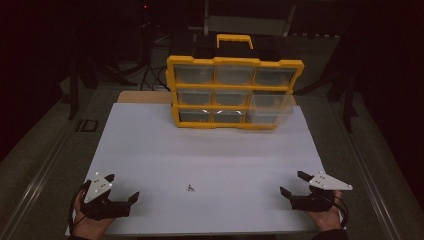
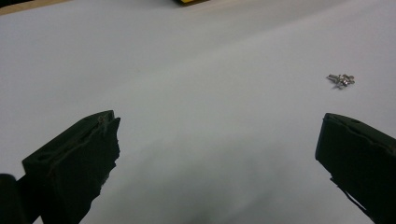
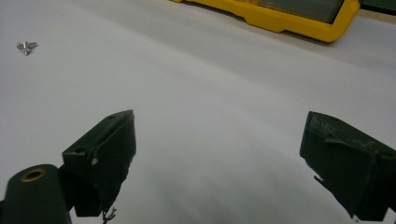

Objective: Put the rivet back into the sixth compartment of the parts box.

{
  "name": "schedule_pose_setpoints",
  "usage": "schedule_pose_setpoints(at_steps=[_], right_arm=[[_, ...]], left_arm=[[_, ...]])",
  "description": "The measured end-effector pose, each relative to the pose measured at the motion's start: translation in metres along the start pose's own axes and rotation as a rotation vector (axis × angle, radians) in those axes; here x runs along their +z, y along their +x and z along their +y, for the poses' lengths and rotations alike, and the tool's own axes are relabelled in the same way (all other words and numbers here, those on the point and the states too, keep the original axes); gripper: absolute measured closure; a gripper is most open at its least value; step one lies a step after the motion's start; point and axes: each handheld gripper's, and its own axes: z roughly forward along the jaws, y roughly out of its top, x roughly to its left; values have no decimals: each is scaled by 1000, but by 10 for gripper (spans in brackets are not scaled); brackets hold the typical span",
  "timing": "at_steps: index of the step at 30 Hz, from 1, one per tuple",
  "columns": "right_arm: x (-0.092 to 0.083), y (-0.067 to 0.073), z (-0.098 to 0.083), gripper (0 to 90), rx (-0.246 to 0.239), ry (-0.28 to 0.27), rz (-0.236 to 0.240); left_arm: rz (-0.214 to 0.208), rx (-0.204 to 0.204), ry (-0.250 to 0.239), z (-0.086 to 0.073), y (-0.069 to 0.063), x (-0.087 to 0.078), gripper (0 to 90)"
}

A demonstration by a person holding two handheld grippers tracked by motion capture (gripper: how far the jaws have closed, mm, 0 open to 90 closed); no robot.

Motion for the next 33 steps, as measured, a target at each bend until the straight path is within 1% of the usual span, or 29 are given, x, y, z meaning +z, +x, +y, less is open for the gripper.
schedule_pose_setpoints(at_steps=[7, 13, 16, 17, 21, 22, 25, 28, 30, 33], right_arm=[[0, 1, 0, 107, -1, 6, 6], [2, 2, 2, 107, -8, 11, 9], [0, 3, 5, 108, -3, 8, 13], [-1, 4, 10, 109, -6, 1, 17], [-1, 8, 19, 109, -20, 2, 44], [0, 9, 22, 109, -31, 6, 50], [6, 15, 31, 110, -55, 34, 60], [12, 22, 41, 120, -75, 34, 74], [17, 27, 51, 126, -79, 49, 67], [25, 35, 63, 126, -99, 46, 102]], left_arm=[[8, -2, -14, 0, -1, -1, 4], [4, -2, -20, 0, -2, -1, 4], [1, -3, -21, 1, -3, -1, 4], [1, -2, -25, 1, -4, -1, 4], [5, -6, -26, 1, -3, -1, 4], [6, -7, -27, 1, -3, -1, 4], [8, -4, -26, 1, -5, -1, 4], [8, 1, -24, 1, -6, 0, 4], [7, 5, -21, 1, -7, 1, 4], [5, 14, -22, 2, -9, 1, 4]])
